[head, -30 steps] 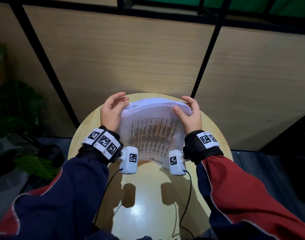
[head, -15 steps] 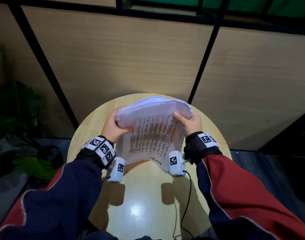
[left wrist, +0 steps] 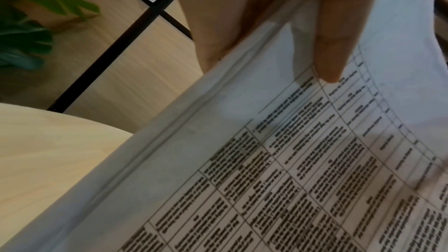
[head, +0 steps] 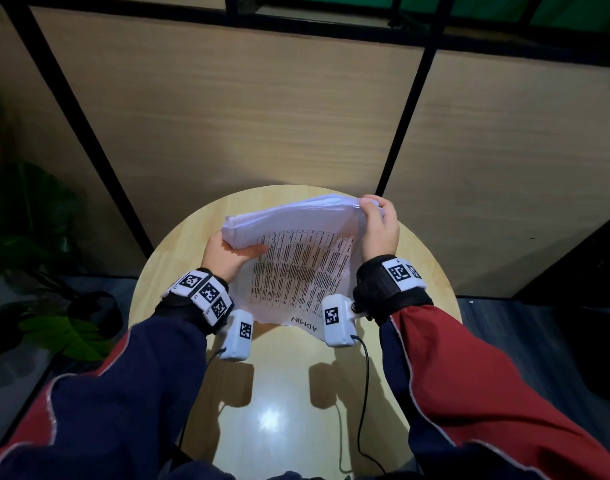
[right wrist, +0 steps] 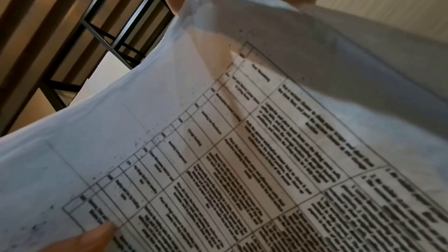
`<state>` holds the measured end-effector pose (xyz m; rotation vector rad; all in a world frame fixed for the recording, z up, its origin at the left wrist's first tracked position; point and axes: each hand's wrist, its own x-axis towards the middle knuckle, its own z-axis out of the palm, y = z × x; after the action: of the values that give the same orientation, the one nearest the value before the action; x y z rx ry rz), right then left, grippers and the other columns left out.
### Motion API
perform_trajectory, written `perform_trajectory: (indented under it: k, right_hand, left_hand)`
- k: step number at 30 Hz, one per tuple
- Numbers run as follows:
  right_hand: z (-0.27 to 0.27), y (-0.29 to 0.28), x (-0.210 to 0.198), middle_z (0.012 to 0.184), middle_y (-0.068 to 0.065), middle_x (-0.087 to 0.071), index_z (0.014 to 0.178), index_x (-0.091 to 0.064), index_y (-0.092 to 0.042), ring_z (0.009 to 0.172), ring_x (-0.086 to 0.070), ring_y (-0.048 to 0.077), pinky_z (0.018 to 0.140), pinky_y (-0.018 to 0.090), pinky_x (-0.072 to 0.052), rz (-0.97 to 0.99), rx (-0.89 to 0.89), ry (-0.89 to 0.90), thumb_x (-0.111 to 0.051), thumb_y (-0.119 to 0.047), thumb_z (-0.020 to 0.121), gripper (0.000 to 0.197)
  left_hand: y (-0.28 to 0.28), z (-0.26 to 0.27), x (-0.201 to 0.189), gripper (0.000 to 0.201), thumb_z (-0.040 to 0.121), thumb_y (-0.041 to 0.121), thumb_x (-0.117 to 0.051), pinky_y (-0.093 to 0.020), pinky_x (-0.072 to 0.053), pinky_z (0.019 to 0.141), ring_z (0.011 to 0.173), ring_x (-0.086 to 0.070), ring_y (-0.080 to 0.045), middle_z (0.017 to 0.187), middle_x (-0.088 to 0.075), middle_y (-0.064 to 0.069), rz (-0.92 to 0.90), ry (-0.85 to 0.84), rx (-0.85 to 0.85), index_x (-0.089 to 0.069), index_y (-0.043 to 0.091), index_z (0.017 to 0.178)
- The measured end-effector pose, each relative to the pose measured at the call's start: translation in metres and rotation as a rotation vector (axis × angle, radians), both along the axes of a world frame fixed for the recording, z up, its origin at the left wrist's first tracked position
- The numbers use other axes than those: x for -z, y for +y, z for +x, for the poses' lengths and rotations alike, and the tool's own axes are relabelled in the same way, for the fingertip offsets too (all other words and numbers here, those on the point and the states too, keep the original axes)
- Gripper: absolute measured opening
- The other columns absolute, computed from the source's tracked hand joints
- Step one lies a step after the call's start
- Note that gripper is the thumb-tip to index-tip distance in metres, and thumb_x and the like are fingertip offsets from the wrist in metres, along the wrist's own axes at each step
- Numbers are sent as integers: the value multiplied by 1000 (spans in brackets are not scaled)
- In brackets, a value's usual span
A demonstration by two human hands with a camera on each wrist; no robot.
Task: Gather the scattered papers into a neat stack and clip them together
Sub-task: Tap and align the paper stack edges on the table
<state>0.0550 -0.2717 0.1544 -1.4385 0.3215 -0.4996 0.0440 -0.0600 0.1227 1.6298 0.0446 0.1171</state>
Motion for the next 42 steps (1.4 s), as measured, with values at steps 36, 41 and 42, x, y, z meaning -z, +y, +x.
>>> perform_trajectory:
  k: [36, 41, 42]
  right_hand:
    - [-11, -20, 86, 106, 11, -66, 112, -58, -1, 87, -65, 22, 82, 28, -56, -114, -246, 330, -75, -2, 73, 43]
    - [-10, -21, 65, 102, 19, -69, 100, -65, 1, 82, -66, 22, 82, 34, -54, -77, -166, 260, -71, -7, 79, 23]
    - [-9, -22, 58, 97, 14, -69, 96, -67, -3, 74, -65, 13, 74, 26, -54, -55, -171, 227, -72, -7, 78, 18]
  left_hand:
    - [-36, -14, 38, 23, 73, 1, -71, -35, -47, 82, 90, -58, -24, 92, -64, -9, -31, 205, -124, -63, 10, 92]
    - [-27, -3, 13, 35, 66, 10, -79, -32, -49, 82, 88, -61, -22, 95, -65, -7, -13, 124, -196, -65, 4, 98]
    - [-27, -1, 7, 39, 66, 11, -80, -29, -49, 80, 87, -61, -20, 95, -65, -6, -7, 82, -211, -64, 3, 101]
